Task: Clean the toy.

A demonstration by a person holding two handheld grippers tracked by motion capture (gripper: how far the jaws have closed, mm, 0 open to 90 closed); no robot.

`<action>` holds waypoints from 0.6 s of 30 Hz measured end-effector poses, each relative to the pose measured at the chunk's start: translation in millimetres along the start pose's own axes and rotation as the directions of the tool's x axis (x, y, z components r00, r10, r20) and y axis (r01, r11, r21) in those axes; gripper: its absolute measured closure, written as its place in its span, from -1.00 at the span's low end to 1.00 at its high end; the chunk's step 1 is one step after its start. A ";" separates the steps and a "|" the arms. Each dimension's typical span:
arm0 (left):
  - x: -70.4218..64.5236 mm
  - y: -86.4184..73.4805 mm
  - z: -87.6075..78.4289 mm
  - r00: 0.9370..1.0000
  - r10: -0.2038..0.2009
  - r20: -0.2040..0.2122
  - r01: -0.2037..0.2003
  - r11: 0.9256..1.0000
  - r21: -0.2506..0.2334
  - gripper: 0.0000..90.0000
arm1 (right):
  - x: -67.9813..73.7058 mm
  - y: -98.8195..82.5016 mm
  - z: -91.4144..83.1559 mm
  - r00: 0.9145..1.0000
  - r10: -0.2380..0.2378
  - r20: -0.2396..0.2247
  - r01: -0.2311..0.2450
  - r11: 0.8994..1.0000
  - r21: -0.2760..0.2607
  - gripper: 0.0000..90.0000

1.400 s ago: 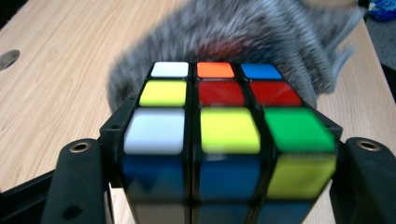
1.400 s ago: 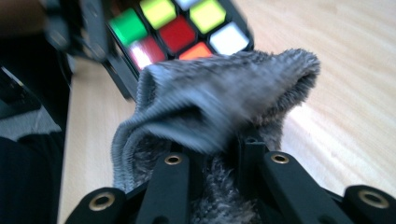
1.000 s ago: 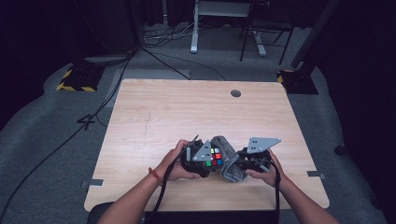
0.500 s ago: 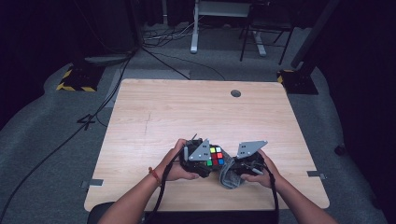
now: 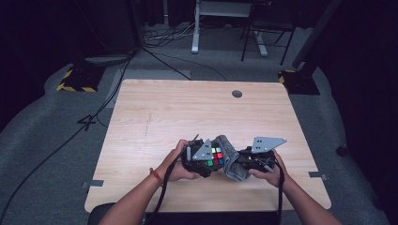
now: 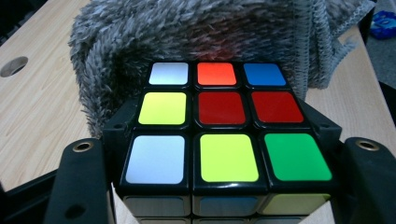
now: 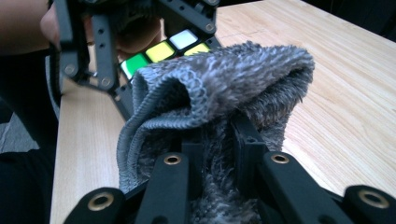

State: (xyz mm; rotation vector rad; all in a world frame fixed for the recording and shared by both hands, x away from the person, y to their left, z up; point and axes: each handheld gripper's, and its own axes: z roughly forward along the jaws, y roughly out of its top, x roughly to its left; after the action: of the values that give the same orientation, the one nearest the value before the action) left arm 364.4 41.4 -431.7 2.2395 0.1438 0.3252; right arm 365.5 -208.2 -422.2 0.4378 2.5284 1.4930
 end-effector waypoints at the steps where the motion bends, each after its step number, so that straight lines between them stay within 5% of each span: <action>1: 0.0 -0.4 0.8 1.000 0.000 0.001 0.000 1.000 0.004 -0.26 | -0.4 -0.8 0.8 1.000 0.004 -0.004 -0.004 1.000 -0.001 0.75; 10: -6.1 0.5 12.6 0.999 0.026 0.023 -0.027 0.997 0.073 -0.26 | 8.8 7.1 -3.6 0.997 -0.016 -0.075 0.011 0.997 -0.073 0.75; 13: -6.3 1.0 10.3 1.000 0.031 0.007 -0.031 0.997 0.066 -0.26 | 14.2 10.0 -0.5 0.998 -0.051 -0.035 0.049 0.998 -0.042 0.75; 18: -2.3 3.1 -1.8 1.000 0.004 0.018 -0.003 1.000 -0.031 -0.26 | 2.2 4.3 -4.9 1.000 0.002 0.025 -0.001 1.000 -0.019 0.75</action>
State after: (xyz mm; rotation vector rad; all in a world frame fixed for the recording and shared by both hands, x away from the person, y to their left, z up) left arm 361.7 40.3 -428.6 2.2112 0.1245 0.3066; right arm 362.7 -209.6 -416.1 0.4525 2.4937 1.5009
